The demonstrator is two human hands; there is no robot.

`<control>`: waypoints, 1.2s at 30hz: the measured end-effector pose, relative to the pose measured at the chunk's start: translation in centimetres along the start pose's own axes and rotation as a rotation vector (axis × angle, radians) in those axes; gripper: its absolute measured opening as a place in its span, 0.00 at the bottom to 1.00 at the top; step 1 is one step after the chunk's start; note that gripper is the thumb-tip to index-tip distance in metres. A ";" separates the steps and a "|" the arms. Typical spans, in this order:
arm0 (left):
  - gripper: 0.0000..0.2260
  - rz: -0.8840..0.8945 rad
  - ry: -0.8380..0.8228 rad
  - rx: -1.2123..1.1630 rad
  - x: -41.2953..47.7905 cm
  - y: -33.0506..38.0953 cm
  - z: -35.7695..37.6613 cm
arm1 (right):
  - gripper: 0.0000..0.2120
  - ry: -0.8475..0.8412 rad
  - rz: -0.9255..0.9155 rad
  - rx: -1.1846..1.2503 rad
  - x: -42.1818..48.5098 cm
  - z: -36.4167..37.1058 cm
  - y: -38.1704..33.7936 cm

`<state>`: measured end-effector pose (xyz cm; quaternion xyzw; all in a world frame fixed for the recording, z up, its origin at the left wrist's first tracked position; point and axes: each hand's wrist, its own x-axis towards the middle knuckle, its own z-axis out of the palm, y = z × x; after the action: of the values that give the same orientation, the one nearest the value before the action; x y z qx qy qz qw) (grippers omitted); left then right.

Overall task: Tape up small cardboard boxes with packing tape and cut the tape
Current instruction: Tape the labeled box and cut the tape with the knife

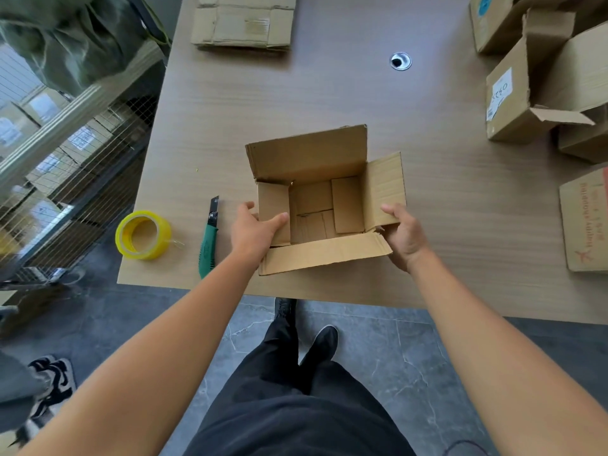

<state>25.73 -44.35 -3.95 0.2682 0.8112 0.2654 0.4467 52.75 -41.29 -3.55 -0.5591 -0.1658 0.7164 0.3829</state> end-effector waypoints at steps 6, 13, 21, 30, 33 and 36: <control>0.28 0.132 0.084 0.099 -0.5 -0.7 -0.2 | 0.14 0.031 -0.024 0.029 1.7 -0.5 0.4; 0.18 0.212 -0.010 0.214 0.3 -1.5 0.0 | 0.24 0.002 -0.121 -0.169 3.2 -1.5 1.5; 0.12 0.267 -0.096 0.114 1.3 0.8 0.5 | 0.44 0.034 -0.185 -0.709 3.2 0.3 0.4; 0.24 0.259 -0.354 -0.202 3.9 1.6 -0.4 | 0.27 0.241 -0.163 -0.568 4.4 2.4 -0.4; 0.26 0.316 -0.358 -0.021 5.0 2.4 -0.5 | 0.29 0.215 -0.151 -0.490 4.6 2.9 0.0; 0.37 0.388 -0.338 0.167 5.6 2.9 -0.5 | 0.21 0.280 -0.149 -0.644 4.8 3.1 -0.2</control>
<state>23.36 -38.62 -5.04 0.4950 0.6776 0.2295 0.4930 49.55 -37.08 -5.65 -0.7302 -0.3692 0.5142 0.2572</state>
